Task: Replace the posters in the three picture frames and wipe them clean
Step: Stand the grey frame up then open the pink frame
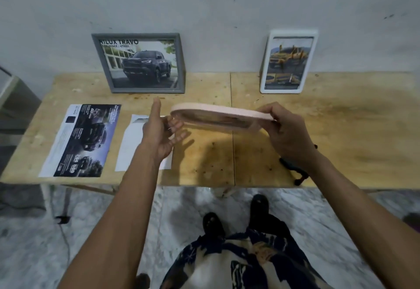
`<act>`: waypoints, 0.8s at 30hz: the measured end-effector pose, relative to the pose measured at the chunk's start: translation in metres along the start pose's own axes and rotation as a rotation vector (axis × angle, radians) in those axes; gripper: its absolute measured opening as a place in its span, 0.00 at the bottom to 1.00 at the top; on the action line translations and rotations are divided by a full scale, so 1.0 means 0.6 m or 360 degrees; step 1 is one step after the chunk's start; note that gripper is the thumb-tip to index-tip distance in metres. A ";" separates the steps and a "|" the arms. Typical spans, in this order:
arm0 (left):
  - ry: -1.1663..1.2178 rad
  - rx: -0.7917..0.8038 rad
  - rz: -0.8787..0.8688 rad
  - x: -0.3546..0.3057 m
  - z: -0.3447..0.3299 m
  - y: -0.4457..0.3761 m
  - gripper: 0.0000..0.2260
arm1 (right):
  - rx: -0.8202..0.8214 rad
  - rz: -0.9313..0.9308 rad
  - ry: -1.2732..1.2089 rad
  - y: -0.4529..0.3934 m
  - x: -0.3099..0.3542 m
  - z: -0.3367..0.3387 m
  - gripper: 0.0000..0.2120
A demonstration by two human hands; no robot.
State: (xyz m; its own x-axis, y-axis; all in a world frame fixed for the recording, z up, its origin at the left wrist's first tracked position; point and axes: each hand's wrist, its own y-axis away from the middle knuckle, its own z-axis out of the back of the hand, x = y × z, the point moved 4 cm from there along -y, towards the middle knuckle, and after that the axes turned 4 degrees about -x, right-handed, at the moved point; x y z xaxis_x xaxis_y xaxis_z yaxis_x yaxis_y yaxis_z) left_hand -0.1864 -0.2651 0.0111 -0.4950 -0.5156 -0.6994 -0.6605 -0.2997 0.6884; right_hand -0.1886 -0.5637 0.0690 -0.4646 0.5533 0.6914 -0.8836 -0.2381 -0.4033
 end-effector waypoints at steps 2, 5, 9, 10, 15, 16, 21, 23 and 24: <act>-0.0092 -0.0011 0.0040 -0.006 0.005 -0.011 0.26 | 0.0008 0.0016 0.0028 0.016 0.002 -0.008 0.07; -0.0211 -0.0053 0.0119 0.016 0.021 -0.031 0.11 | 0.0053 -0.0178 -0.0025 0.055 -0.021 -0.027 0.08; -0.0342 -0.0076 0.0149 0.071 0.036 -0.040 0.04 | 0.0012 -0.0612 -0.0065 0.109 -0.057 -0.053 0.12; -0.0364 -0.0090 0.0140 0.084 0.037 -0.042 0.06 | 0.0003 -0.0733 -0.0112 0.119 -0.061 -0.058 0.15; -0.0516 -0.0082 0.0161 0.137 0.042 -0.048 0.10 | -0.0136 -0.1416 -0.0630 0.147 -0.080 -0.081 0.26; -0.0526 -0.0090 0.0158 0.145 0.043 -0.050 0.11 | -0.0201 -0.1543 -0.0654 0.148 -0.088 -0.085 0.25; -0.0450 -0.0241 0.0132 0.161 0.032 -0.039 0.14 | -0.0091 -0.1722 -0.0392 0.142 -0.125 -0.113 0.10; -0.0558 -0.0271 0.0110 0.167 0.031 -0.041 0.14 | -0.0046 -0.1750 -0.0277 0.140 -0.139 -0.119 0.07; -0.0667 -0.0275 0.0085 0.169 0.031 -0.045 0.15 | -0.0021 -0.1752 -0.0231 0.139 -0.145 -0.122 0.08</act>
State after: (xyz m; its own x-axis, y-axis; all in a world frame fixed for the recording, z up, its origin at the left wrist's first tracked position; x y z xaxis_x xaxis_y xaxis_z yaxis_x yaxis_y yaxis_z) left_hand -0.2289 -0.2943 -0.0821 -0.7350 -0.1751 -0.6551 -0.5416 -0.4297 0.7225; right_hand -0.2174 -0.5732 -0.0688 0.5702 0.3582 0.7393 -0.8176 0.3349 0.4683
